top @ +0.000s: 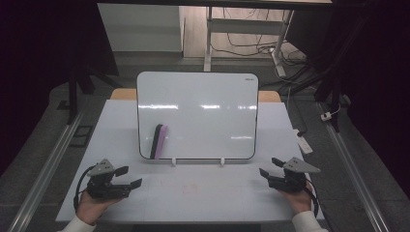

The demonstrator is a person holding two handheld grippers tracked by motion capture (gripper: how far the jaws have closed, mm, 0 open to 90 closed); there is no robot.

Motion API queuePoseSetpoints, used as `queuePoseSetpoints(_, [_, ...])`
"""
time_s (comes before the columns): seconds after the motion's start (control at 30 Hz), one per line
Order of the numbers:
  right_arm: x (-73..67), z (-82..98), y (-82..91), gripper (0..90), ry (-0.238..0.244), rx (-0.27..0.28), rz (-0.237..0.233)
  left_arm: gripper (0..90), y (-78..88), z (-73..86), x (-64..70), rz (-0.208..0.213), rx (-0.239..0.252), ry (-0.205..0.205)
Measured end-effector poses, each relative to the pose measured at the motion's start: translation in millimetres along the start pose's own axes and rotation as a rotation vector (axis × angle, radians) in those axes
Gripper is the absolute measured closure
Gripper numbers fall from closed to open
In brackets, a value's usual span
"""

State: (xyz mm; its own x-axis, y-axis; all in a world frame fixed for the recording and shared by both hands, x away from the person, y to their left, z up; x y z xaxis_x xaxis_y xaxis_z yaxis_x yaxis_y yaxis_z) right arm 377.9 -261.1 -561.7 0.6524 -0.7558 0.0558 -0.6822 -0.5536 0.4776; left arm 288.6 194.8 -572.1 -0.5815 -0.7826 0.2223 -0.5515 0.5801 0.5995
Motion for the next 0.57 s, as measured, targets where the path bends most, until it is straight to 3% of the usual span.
queuePoseSetpoints(0.23, [-10.4, -3.1, -4.2, 31.4, 0.037, -0.008, -0.019, 22.1, -0.6, -1.0, -1.2, -0.013, 0.004, -0.010])
queuePoseSetpoints(0.57, [-10.0, -3.9, -3.8, 31.5, 0.031, 0.002, -0.021, 21.1, -0.3, -0.2, -3.8, -0.024, 0.003, -0.013])
Point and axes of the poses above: each handheld gripper's, and its own axes: y roughly backward along the jaws, z roughly out of its underside, x roughly to its right, the point moved 10 cm from there along -y, roughly forward along the jaws
